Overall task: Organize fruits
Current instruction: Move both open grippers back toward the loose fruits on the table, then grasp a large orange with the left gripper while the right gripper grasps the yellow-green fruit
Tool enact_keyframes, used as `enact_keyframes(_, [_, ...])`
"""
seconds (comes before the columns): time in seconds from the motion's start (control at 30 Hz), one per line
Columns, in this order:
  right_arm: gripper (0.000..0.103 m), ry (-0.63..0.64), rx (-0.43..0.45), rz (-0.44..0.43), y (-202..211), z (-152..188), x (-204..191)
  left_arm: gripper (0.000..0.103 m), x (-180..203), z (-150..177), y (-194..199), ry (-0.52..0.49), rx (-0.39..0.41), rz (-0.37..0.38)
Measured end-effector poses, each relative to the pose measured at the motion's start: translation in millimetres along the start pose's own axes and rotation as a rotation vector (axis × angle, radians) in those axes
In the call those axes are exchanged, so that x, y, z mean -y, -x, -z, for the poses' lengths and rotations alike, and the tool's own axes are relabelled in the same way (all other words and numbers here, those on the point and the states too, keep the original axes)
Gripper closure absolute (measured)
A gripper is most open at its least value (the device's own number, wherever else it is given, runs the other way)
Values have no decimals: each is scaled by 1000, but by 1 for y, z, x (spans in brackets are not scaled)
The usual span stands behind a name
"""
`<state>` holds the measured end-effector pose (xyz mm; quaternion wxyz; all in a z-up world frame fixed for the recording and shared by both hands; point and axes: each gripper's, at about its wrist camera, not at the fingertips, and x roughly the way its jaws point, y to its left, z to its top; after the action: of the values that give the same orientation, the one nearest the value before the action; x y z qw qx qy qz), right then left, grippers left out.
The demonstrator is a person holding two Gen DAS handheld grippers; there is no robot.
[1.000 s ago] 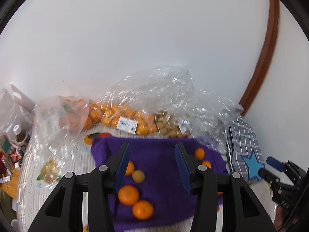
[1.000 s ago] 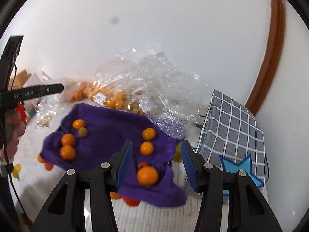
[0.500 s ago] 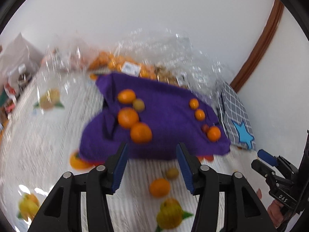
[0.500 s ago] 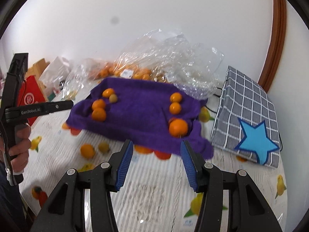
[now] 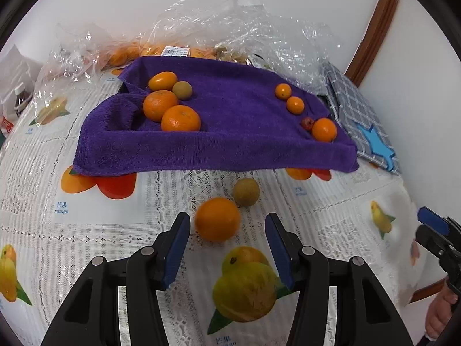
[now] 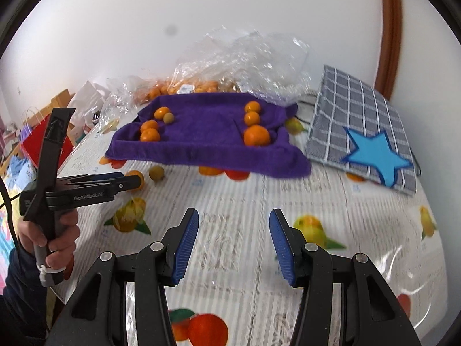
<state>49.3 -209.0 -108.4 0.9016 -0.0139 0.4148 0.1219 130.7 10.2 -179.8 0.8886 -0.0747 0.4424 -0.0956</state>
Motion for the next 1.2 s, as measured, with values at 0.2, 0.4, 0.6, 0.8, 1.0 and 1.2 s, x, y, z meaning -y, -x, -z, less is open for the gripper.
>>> enact_keyframes(0.2, [52,-81,-44,-115,-14,16,9,65,9,0,-10,-30,-6,-58])
enact_keyframes(0.4, [52,-62,-62,-118,-29,19,-2,70,1,-1,-9,-48,5,-53])
enact_keyframes(0.6, [55,-69,-59,-122,-48,14,-7,70,-34,-9,7,-16,61,-129])
enact_keyframes(0.8, [58,-171,-39,-134,-77,-6,-12,70,-69,-19,11,8,109,-150])
enact_keyframes(1.0, [65,-139,-1,-145,-100,-30,-38,70,-87,-25,14,17,184,-156])
enact_keyframes(1.2, [69,-50,-34,-173,-123,-44,-68,70,-105,-25,11,119,179,-127])
